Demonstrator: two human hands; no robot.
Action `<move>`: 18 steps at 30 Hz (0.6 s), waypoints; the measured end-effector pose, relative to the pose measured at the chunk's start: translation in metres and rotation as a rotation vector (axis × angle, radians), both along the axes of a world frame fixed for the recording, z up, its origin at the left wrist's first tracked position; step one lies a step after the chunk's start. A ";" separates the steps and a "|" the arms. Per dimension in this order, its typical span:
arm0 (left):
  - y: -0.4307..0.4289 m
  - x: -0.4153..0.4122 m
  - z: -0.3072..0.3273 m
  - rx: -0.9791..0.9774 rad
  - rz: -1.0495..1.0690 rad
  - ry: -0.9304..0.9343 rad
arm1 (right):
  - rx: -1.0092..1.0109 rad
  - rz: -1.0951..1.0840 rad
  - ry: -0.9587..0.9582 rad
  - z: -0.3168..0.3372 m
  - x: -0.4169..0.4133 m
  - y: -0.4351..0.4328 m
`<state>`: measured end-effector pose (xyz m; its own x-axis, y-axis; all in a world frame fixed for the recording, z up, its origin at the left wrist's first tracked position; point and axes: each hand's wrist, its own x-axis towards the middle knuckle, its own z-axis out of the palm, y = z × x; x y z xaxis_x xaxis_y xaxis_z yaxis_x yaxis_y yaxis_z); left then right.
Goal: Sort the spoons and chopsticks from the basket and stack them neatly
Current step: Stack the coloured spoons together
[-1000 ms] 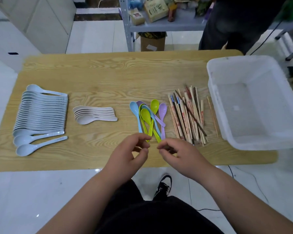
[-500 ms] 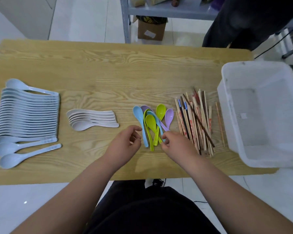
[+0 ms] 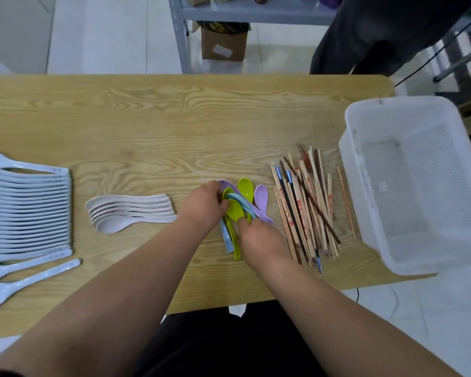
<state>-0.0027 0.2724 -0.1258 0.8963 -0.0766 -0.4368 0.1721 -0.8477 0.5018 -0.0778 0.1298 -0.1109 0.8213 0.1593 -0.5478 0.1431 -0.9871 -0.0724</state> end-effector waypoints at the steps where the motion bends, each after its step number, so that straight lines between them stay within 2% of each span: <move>1: -0.002 -0.001 0.000 0.008 0.025 0.013 | -0.018 0.027 -0.006 -0.002 0.001 -0.001; 5: -0.012 -0.008 0.007 -0.008 0.171 0.064 | -0.027 0.095 -0.021 -0.001 0.004 -0.009; 10: -0.019 -0.031 0.015 0.009 0.301 0.082 | 0.038 0.048 -0.020 0.004 0.004 -0.031; 18: -0.027 -0.065 0.030 -0.370 0.704 0.156 | 0.305 -0.080 0.085 0.016 0.001 -0.064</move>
<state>-0.0682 0.2457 -0.0962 0.7191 0.3187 -0.6175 0.6945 -0.2986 0.6546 -0.0764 0.0654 -0.0951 0.7912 0.2634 -0.5519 0.0466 -0.9258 -0.3751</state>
